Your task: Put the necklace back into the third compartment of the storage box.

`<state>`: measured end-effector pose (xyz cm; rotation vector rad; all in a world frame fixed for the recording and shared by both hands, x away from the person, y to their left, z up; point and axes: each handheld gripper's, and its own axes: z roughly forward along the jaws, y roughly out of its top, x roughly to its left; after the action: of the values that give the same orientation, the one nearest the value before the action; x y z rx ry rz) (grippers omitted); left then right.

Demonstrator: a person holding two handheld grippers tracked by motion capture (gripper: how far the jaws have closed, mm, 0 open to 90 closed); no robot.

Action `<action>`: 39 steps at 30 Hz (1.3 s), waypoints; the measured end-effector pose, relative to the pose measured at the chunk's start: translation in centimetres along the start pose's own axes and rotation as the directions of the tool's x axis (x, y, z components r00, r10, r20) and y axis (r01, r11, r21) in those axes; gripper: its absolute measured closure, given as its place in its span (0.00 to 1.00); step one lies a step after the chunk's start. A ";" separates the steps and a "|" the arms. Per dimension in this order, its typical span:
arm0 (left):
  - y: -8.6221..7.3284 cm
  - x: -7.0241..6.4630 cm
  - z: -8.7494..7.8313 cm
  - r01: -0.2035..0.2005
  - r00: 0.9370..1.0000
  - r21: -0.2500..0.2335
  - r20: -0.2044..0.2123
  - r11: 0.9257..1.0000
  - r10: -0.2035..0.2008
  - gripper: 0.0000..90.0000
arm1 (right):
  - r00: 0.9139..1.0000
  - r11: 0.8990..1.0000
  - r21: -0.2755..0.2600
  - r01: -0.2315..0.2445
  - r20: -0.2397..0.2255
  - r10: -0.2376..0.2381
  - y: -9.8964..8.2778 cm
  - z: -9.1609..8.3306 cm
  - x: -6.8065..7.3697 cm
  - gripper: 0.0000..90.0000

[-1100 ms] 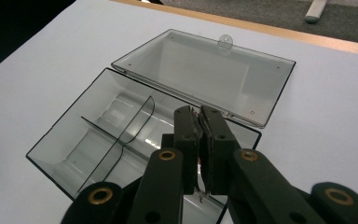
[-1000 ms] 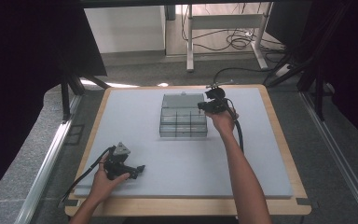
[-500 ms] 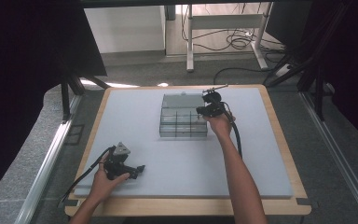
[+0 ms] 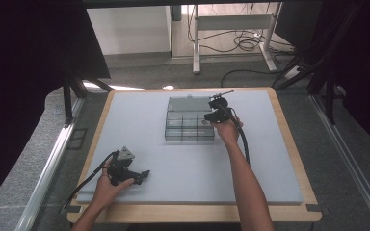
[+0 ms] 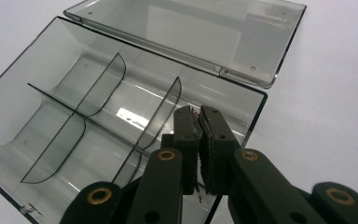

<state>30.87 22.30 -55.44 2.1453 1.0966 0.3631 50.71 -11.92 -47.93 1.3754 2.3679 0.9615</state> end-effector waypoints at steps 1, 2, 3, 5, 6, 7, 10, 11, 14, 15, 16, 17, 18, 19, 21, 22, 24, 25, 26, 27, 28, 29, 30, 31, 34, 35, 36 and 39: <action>0.0 0.0 0.0 0.000 1.000 0.000 0.000 1.000 0.000 0.01 | 1.000 1.000 0.004 0.000 -0.002 0.000 0.0 0.0 0.0 0.93; 0.0 0.0 0.0 0.000 1.000 0.000 0.000 1.000 0.000 0.01 | 1.000 1.000 0.004 0.000 -0.002 0.000 0.0 0.0 0.0 0.93; 0.0 0.0 0.0 0.000 1.000 0.000 0.000 1.000 0.000 0.01 | 1.000 1.000 0.010 0.001 -0.010 -0.001 -0.1 0.1 -0.1 0.89; 0.0 0.0 0.0 0.000 1.000 0.000 0.000 1.000 0.000 0.01 | 1.000 1.000 0.013 0.006 -0.009 -0.006 -0.1 0.2 0.0 0.85; 0.0 0.0 0.0 0.000 1.000 0.000 0.000 1.000 0.000 0.01 | 1.000 1.000 0.012 0.008 -0.006 -0.008 -0.1 0.1 0.0 0.83; 0.0 0.0 0.0 0.000 1.000 0.000 0.000 1.000 0.000 0.01 | 1.000 1.000 0.008 0.008 -0.005 -0.008 -0.1 0.0 0.0 0.81; 0.0 0.0 0.0 0.000 1.000 0.000 -0.001 1.000 0.000 0.01 | 1.000 1.000 -0.006 0.014 -0.004 -0.014 -0.1 -0.3 0.0 0.75; 0.0 0.0 0.0 0.000 1.000 0.000 0.000 1.000 0.000 0.01 | 1.000 1.000 -0.012 0.016 -0.004 -0.016 -0.1 -0.5 0.1 0.73; 0.0 0.0 0.0 0.001 1.000 0.000 0.000 1.000 -0.001 0.01 | 1.000 0.999 -0.032 0.007 -0.018 -0.007 -0.3 -1.2 0.1 0.67; 0.0 0.0 0.0 0.000 1.000 0.000 -0.001 1.000 0.000 0.01 | 1.000 0.999 -0.037 0.006 -0.023 -0.007 -0.4 -1.4 0.1 0.64; 0.0 0.0 0.0 0.000 1.000 0.000 0.000 1.000 0.000 0.01 | 0.999 0.999 -0.036 0.004 -0.036 -0.005 -0.5 -1.7 0.1 0.61; 0.0 0.0 0.0 0.000 1.000 0.000 -0.001 1.000 0.000 0.01 | 0.998 0.999 -0.031 0.008 -0.055 -0.010 -0.6 -1.9 0.1 0.58; 0.0 0.0 0.0 0.000 1.000 0.000 -0.001 1.000 0.000 0.01 | 0.998 0.999 -0.032 0.014 -0.058 -0.016 -0.7 -2.2 0.2 0.57; 0.0 0.0 0.0 0.000 1.000 0.000 -0.001 1.000 0.000 0.01 | 0.998 0.999 -0.041 0.023 -0.059 -0.025 -0.9 -2.5 0.3 0.55; 0.0 0.0 0.0 0.000 1.000 0.000 -0.001 1.000 0.000 0.01 | 0.997 0.998 -0.054 0.036 -0.072 -0.040 -1.5 -3.2 0.5 0.50; 0.0 0.0 0.0 0.000 1.000 0.000 -0.001 1.000 0.000 0.01 | 0.996 0.998 -0.057 0.040 -0.076 -0.045 -1.7 -3.5 0.5 0.49; 0.0 0.0 0.0 0.000 1.000 0.000 -0.001 1.000 0.000 0.01 | 0.995 0.996 -0.067 0.055 -0.082 -0.060 -2.6 -4.2 0.7 0.46; 0.0 0.0 0.0 0.000 1.000 0.000 0.000 1.000 0.000 0.01 | 0.995 0.996 -0.075 0.057 -0.082 -0.064 -3.0 -4.6 0.7 0.45; 0.0 0.0 0.0 0.000 1.000 0.000 -0.001 1.000 0.000 0.01 | 0.994 0.995 -0.082 0.062 -0.084 -0.069 -3.2 -4.8 0.7 0.44; 0.0 0.0 0.0 0.000 1.000 0.000 -0.001 1.000 0.000 0.01 | 0.993 0.994 -0.091 0.061 -0.091 -0.069 -3.8 -5.4 0.7 0.44; 0.0 0.0 0.0 0.001 1.000 0.000 0.000 1.000 -0.001 0.01 | 0.993 0.994 -0.094 0.060 -0.092 -0.069 -4.1 -5.7 0.7 0.44; 0.0 0.0 0.0 0.001 1.000 0.000 -0.001 1.000 -0.001 0.01 | 0.992 0.992 -0.101 0.069 -0.095 -0.079 -4.5 -6.1 0.7 0.44; 0.0 0.0 0.0 0.001 1.000 0.000 -0.001 1.000 -0.001 0.01 | 0.992 0.991 -0.111 0.077 -0.091 -0.088 -5.1 -6.7 0.7 0.44; 0.0 0.0 0.0 0.001 1.000 0.000 -0.001 1.000 -0.001 0.01 | 0.992 0.990 -0.111 0.082 -0.088 -0.092 -5.5 -7.1 0.6 0.43; 0.0 0.0 0.0 0.000 1.000 0.000 -0.001 1.000 0.000 0.01 | 0.991 0.988 -0.124 0.089 -0.084 -0.100 -6.7 -8.3 0.3 0.43; 0.0 0.0 0.0 0.001 1.000 0.000 -0.001 1.000 -0.001 0.01 | 0.991 0.988 -0.127 0.088 -0.087 -0.099 -7.3 -8.9 0.1 0.42; 0.0 0.0 0.0 0.001 1.000 -0.001 -0.001 1.000 -0.001 0.01 | 0.991 0.987 -0.135 0.088 -0.087 -0.101 -7.7 -9.3 0.0 0.42; 0.0 0.0 0.0 0.001 1.000 -0.001 -0.001 1.000 -0.001 0.01 | 0.991 0.985 -0.149 0.090 -0.083 -0.104 -9.1 -10.5 -0.3 0.41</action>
<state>30.86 22.29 -55.45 2.1440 1.0973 0.3647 39.37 -19.69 -45.96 1.1757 2.3522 1.1656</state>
